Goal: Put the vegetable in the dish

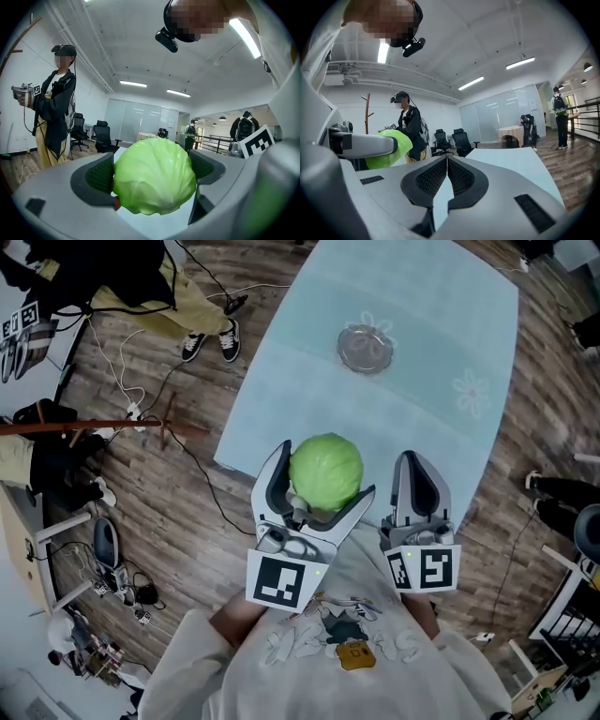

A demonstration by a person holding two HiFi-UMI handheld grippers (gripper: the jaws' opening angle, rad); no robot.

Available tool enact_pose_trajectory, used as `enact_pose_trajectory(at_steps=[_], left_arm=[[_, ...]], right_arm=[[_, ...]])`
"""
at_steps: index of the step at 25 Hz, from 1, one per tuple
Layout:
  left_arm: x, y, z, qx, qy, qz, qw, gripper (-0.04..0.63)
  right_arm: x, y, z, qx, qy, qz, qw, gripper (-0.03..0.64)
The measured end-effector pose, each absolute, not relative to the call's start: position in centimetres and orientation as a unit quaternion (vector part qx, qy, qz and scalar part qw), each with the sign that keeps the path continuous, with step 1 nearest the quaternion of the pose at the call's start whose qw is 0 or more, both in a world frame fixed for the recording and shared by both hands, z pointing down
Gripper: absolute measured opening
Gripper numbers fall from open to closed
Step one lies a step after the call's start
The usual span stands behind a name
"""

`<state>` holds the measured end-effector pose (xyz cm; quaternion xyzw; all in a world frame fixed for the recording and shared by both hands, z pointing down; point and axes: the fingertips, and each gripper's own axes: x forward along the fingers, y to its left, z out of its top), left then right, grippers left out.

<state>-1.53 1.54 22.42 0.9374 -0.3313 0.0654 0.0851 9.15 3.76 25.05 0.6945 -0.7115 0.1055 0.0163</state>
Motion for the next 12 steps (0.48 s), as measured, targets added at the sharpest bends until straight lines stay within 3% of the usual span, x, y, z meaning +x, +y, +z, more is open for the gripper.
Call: enact_pose_trajectory(at_steps=[12], left_arm=[[2.6,-0.9,24.5,0.931,-0.347,0.082,0.077,0.511]], right_arm=[[10.8,1.5,26.9,0.611,-0.784,0.106,-0.004,0.021]])
